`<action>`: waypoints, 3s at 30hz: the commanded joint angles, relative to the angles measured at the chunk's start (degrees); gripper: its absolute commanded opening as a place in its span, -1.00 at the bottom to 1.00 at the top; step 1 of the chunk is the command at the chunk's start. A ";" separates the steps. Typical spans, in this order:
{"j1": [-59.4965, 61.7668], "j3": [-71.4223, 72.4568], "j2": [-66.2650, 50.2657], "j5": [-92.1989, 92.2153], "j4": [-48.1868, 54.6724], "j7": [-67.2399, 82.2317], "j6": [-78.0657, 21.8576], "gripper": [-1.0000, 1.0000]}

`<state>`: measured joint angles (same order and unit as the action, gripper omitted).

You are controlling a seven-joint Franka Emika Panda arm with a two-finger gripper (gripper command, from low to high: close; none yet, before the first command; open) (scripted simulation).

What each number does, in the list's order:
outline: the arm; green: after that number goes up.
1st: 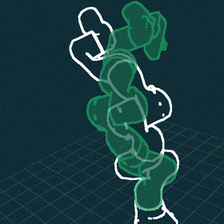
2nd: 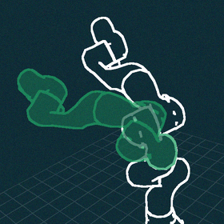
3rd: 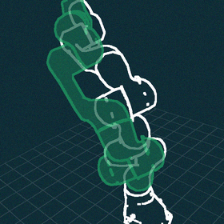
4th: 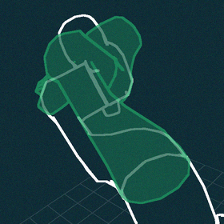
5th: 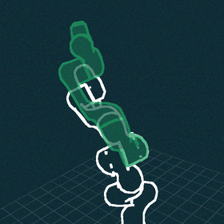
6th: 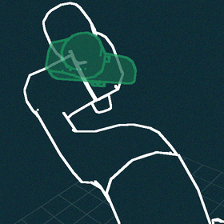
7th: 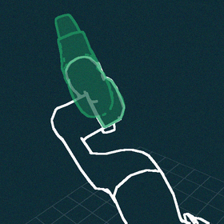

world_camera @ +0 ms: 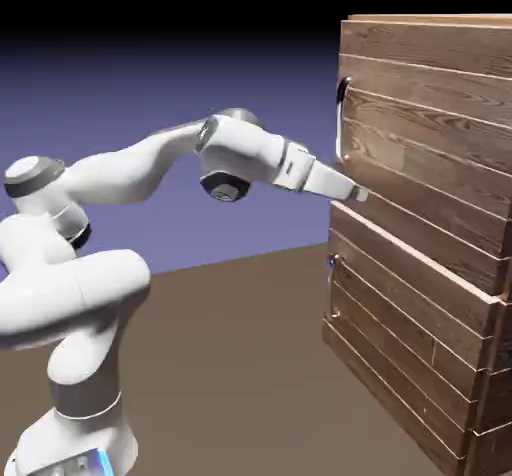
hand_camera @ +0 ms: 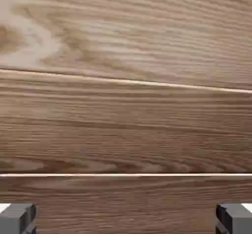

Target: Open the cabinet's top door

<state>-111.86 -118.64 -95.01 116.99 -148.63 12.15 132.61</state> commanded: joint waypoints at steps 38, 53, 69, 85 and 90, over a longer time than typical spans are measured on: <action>12.32 -31.24 -6.05 8.19 -24.13 15.09 -55.58 -1.00; 32.55 -44.97 16.62 -11.24 -19.57 33.26 -89.58 -1.00; 39.39 -45.61 49.84 -41.80 -0.17 62.59 -102.41 -1.00; 35.59 -43.48 83.04 -64.28 28.40 77.38 -105.26 -1.00; 34.15 -42.13 92.76 -68.61 38.78 78.15 -107.24 -1.00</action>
<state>-77.78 -160.83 -2.25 48.33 -109.85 90.34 25.32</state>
